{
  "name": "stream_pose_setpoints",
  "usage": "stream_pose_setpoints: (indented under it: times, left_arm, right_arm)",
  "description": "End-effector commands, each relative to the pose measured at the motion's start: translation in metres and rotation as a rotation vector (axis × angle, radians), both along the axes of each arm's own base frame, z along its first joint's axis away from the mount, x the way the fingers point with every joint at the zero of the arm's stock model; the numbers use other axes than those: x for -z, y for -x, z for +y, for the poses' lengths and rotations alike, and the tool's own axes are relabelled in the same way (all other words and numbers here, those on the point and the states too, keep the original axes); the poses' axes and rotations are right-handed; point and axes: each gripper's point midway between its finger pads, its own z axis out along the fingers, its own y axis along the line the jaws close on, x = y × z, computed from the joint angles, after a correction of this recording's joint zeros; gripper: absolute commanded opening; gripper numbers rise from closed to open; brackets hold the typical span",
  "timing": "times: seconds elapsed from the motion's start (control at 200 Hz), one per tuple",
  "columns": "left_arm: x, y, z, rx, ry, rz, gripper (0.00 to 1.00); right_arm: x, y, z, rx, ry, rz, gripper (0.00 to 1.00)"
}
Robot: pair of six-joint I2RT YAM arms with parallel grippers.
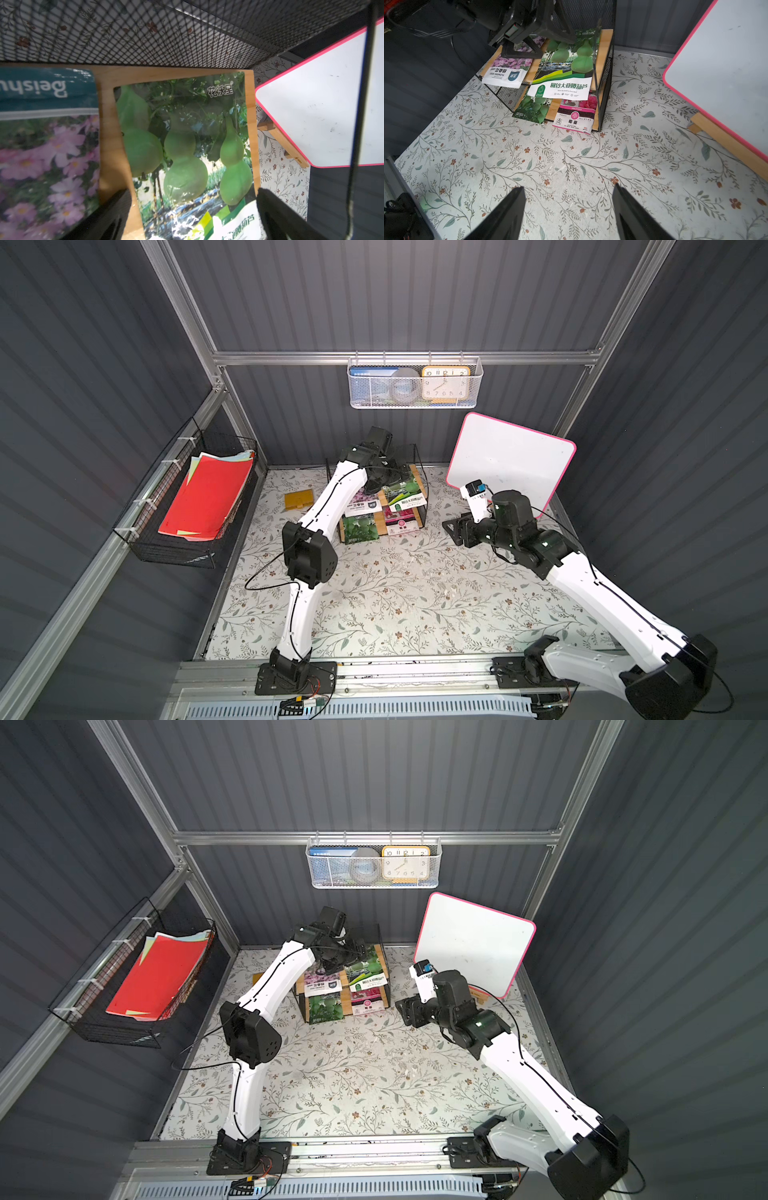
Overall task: Take the seed bag off the shelf
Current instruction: Pick up the seed packet from the shelf.
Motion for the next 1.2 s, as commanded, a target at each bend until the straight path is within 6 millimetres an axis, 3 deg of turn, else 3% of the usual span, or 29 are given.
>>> stream_pose_setpoints:
  times: [0.0,0.345,0.63,0.725,0.94,1.191]
  left_arm:
    - [0.027,0.003,0.005,0.008,-0.031,0.063,1.0]
    - [0.026,0.004,0.006,0.009,-0.037,0.061,1.0]
    - [0.03,0.006,0.008,0.009,-0.049,0.069,1.0]
    - [0.032,0.006,0.008,0.01,-0.051,0.071,1.0]
    - [0.038,0.007,0.008,0.012,-0.052,0.084,1.0]
    - [0.043,0.007,0.008,0.014,-0.055,0.096,1.0]
  right_arm:
    - [0.027,-0.023,0.0,0.064,-0.042,0.066,0.67]
    - [0.092,-0.106,0.01,0.191,-0.065,0.147,0.4]
    - [0.117,-0.138,0.025,0.158,-0.071,0.165,0.22]
    - [0.127,-0.145,0.026,0.155,-0.075,0.168,0.0]
    - [0.145,-0.159,0.031,0.136,-0.106,0.195,0.0]
    - [0.149,-0.164,0.044,0.083,-0.167,0.201,0.0]
